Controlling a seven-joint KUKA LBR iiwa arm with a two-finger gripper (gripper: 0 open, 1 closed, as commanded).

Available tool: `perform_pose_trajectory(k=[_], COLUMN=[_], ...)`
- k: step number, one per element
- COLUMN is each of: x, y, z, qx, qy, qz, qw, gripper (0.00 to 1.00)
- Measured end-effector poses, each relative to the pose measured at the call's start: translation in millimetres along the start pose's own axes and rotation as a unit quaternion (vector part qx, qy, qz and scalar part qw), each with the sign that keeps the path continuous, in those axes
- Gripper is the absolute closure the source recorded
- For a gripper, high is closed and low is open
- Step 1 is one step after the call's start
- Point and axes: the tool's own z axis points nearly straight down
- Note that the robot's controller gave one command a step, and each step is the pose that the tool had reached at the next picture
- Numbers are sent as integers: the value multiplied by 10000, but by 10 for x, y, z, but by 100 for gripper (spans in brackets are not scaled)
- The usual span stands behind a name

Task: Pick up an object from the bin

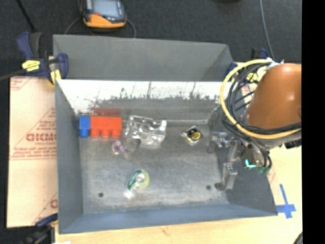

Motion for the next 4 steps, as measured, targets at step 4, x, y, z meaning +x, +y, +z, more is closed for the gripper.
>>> perform_pose_trajectory(k=[4], x=[-1808], y=[-655], z=[1507], qx=[9], qy=[-77], qz=[-867], qw=[9962], gripper=[0])
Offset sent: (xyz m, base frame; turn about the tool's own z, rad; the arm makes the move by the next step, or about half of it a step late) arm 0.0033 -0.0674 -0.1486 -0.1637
